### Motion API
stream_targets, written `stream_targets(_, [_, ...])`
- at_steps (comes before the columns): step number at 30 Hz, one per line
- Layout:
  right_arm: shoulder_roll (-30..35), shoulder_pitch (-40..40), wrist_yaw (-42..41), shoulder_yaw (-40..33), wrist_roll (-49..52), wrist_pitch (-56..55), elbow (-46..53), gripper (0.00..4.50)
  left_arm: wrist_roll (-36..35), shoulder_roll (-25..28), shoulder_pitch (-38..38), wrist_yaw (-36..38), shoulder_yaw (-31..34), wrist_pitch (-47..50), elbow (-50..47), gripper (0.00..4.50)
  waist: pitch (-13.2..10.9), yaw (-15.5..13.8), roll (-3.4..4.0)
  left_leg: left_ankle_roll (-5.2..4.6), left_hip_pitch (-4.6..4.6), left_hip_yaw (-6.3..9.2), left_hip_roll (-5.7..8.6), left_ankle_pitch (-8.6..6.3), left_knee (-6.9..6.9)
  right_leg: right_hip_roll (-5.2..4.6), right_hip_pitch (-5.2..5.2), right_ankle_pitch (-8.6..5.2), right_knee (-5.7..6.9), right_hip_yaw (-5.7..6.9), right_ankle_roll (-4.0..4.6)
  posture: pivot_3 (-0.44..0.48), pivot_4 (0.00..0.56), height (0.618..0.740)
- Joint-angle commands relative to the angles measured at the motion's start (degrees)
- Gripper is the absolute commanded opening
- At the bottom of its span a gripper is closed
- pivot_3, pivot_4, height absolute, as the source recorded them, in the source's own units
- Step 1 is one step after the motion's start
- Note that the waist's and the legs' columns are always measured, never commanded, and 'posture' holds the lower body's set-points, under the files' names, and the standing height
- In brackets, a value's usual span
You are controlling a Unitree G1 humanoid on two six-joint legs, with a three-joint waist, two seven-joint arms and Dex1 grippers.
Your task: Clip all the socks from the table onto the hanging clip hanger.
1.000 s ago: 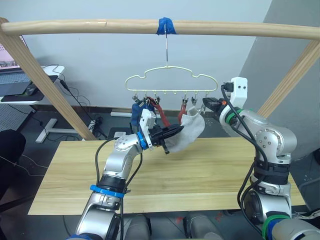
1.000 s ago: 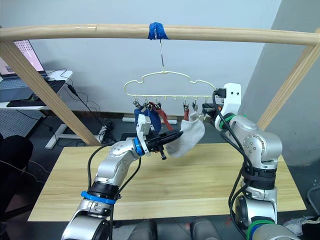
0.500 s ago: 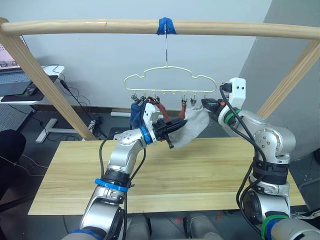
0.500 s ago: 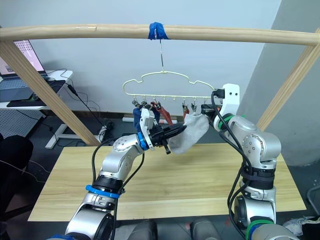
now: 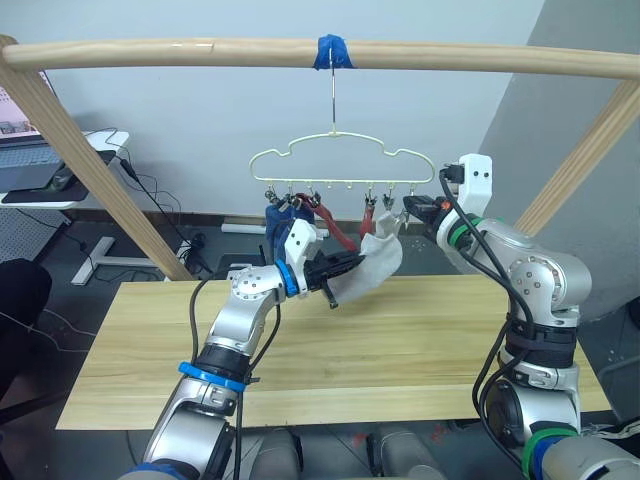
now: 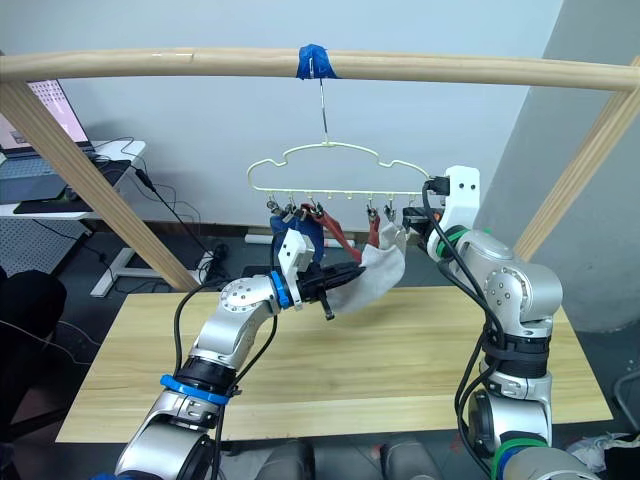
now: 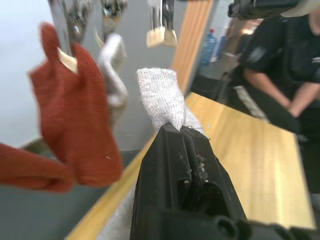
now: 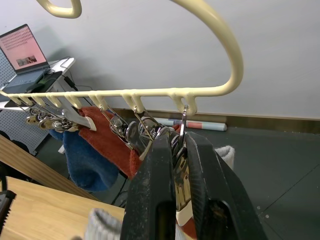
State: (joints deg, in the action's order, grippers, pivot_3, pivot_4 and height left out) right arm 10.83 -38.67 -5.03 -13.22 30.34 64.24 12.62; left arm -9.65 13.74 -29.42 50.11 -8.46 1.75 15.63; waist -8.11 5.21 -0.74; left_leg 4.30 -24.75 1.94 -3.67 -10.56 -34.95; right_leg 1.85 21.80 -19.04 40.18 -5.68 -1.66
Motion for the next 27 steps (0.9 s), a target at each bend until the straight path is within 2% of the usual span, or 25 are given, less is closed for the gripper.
stream_targets(1, [-0.1, -1.3, 0.1, -0.1, 0.4, -1.0, 2.3, 0.05, 1.2, -0.9, 0.6, -2.7, -0.9, -1.4, -5.3, 0.02, 0.0, -0.1, 0.00, 0.00, 0.00, 0.00, 0.00, 0.00, 0.00, 0.00, 0.00, 0.00, 0.00, 0.00, 0.00, -0.073, 0.115, 0.740])
stream_targets(14, [0.0, -1.6, 0.2, 0.8, 0.1, -1.4, 1.5, 0.05, 4.7, -2.3, 0.6, -8.2, -2.3, -1.5, -6.8, 0.02, 0.0, -0.1, 0.00, 0.00, 0.01, 0.00, 0.00, 0.00, 0.00, 0.00, 0.00, 0.00, 0.01, 0.00, 0.00, -0.063, 0.108, 0.740])
stream_targets(27, [0.0, -1.1, 0.4, 0.9, -0.1, -1.2, 1.9, 0.05, 4.8, -3.4, -1.5, -9.1, -2.6, -2.7, -5.9, 0.02, 0.0, -0.1, 0.00, 0.00, 0.01, 0.00, 0.00, 0.00, 0.00, 0.00, 0.00, 0.00, 0.01, 0.00, 0.00, -0.069, 0.105, 0.740])
